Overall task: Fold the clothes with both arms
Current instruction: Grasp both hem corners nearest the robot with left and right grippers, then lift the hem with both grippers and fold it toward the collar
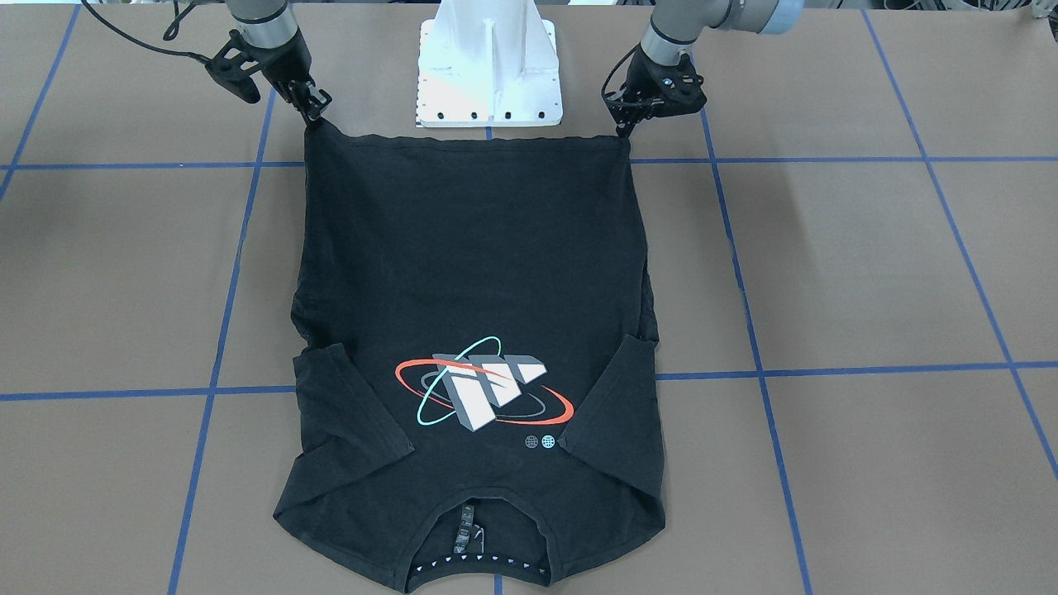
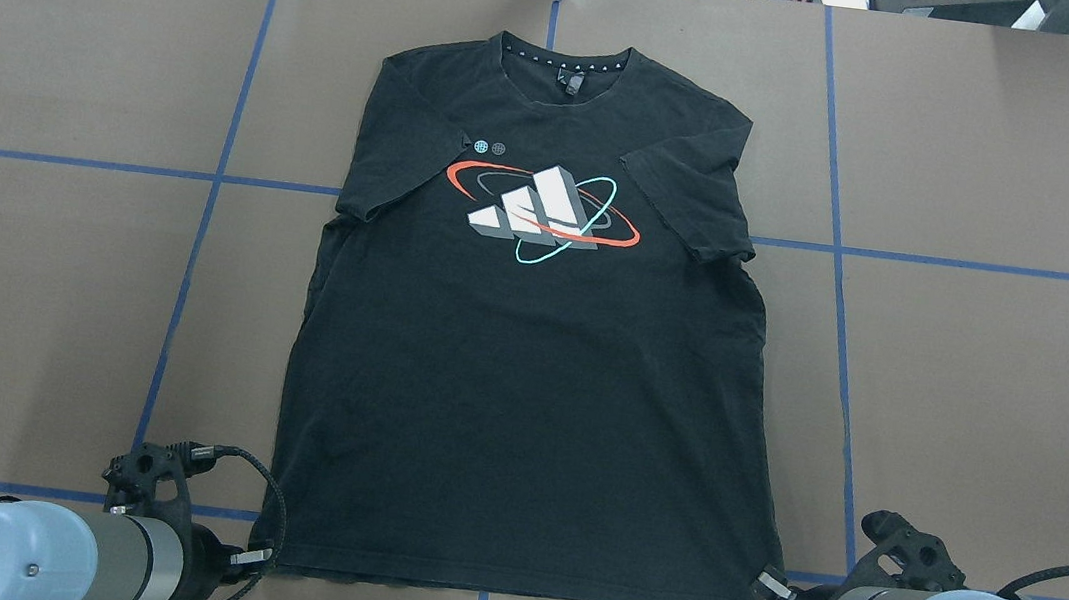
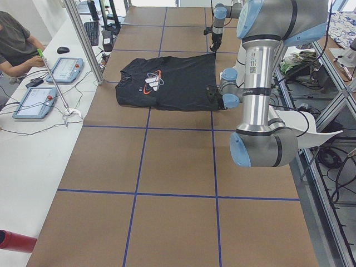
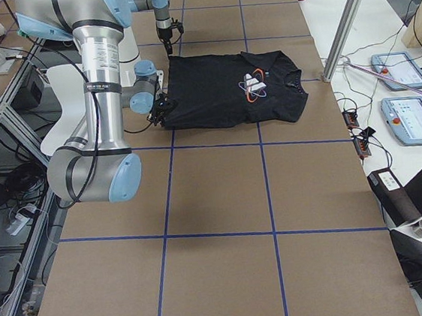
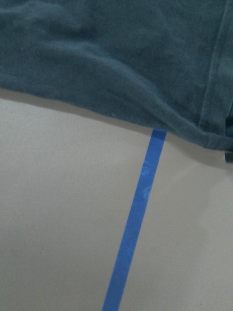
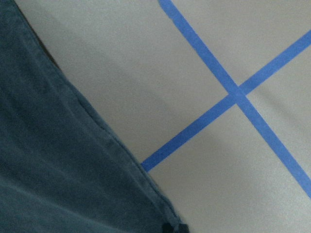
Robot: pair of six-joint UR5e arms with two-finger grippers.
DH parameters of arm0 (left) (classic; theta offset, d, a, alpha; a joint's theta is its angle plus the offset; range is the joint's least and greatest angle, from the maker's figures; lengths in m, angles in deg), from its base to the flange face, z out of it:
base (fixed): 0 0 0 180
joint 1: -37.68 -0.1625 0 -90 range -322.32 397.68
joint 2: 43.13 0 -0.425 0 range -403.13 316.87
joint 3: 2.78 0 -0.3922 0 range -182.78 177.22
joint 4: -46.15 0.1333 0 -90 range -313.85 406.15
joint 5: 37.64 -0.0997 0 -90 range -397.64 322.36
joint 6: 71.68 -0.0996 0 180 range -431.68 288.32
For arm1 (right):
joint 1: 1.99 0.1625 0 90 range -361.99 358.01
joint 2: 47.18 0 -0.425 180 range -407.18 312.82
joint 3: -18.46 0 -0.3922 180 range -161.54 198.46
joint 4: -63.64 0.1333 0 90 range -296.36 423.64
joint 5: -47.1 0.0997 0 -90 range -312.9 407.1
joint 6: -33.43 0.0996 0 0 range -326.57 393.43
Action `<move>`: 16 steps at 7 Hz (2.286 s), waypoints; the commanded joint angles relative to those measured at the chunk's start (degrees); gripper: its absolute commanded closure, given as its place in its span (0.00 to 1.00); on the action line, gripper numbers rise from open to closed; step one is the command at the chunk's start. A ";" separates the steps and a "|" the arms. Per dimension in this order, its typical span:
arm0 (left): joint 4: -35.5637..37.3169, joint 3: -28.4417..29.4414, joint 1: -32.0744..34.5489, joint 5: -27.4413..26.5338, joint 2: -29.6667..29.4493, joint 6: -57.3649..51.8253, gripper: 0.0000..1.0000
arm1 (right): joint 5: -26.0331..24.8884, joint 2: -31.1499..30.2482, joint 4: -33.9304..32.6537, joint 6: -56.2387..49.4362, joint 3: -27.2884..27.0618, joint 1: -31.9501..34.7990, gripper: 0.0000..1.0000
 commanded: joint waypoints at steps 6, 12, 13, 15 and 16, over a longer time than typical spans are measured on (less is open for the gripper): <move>3.23 -19.57 -0.18 3.05 6.45 4.83 1.00 | 4.65 -7.55 -0.09 -0.03 -10.87 -1.24 1.00; 3.32 -12.95 24.64 15.41 -6.98 -4.89 1.00 | 12.71 18.09 -26.61 -1.08 -6.71 18.04 1.00; 3.32 -8.82 30.44 18.23 -9.17 -9.62 1.00 | 15.18 24.37 -31.42 -3.69 -3.28 22.88 1.00; 2.80 -0.30 37.76 19.75 -13.64 -14.49 1.00 | 16.51 25.31 -31.90 -13.42 2.09 30.44 1.00; 2.53 4.10 39.01 19.67 -16.72 -14.59 1.00 | 19.74 26.09 -31.56 -18.95 5.16 35.53 1.00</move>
